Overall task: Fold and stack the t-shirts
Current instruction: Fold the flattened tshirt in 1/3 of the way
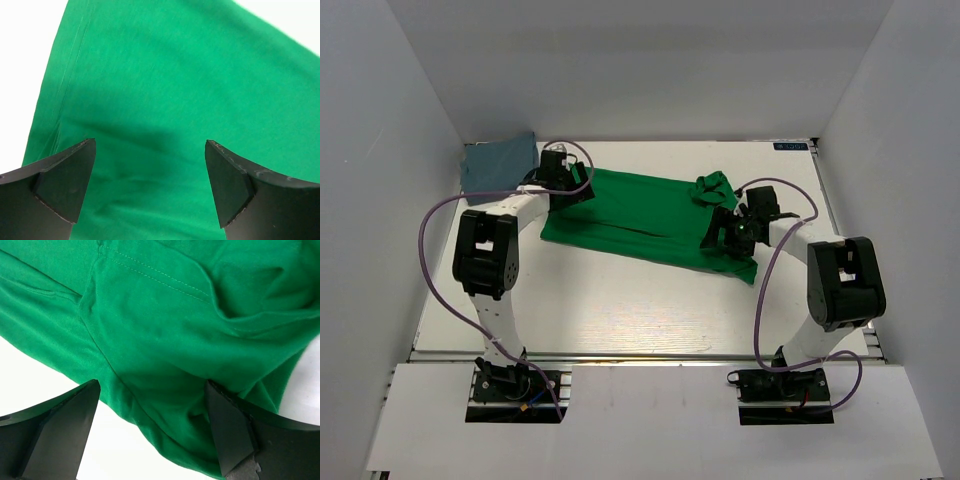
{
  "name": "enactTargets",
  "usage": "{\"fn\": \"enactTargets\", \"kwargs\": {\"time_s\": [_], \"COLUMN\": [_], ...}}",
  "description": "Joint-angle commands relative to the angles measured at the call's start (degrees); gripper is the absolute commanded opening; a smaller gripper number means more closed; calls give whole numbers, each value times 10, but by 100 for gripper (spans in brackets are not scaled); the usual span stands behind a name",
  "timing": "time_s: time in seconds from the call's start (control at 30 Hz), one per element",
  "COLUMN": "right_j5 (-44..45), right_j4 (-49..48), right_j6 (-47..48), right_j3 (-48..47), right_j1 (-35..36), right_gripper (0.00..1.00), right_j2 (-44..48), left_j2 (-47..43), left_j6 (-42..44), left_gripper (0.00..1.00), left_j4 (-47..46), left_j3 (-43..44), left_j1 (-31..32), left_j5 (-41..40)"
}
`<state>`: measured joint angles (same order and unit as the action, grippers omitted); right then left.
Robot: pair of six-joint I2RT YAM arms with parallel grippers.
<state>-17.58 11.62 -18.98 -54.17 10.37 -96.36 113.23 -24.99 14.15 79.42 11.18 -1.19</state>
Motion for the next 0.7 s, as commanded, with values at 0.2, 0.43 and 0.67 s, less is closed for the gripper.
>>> {"fn": "enactTargets", "kwargs": {"time_s": [0.2,0.43,0.67], "right_j5": [25,13,11], "right_j4": [13,12,16], "right_j6": [12,18,24], "right_j3": [7,0,-1], "right_j1": [-4,-4,-3], "right_gripper": [90,90,90], "right_j2": [35,28,26], "left_j2": [72,-38,-90], "left_j6": [-24,-25,-44], "left_gripper": [100,100,100], "left_j4": [16,31,45], "left_j3": [147,24,-62], "left_j1": [-13,-13,-13], "left_j5": [-43,-36,-99]}}
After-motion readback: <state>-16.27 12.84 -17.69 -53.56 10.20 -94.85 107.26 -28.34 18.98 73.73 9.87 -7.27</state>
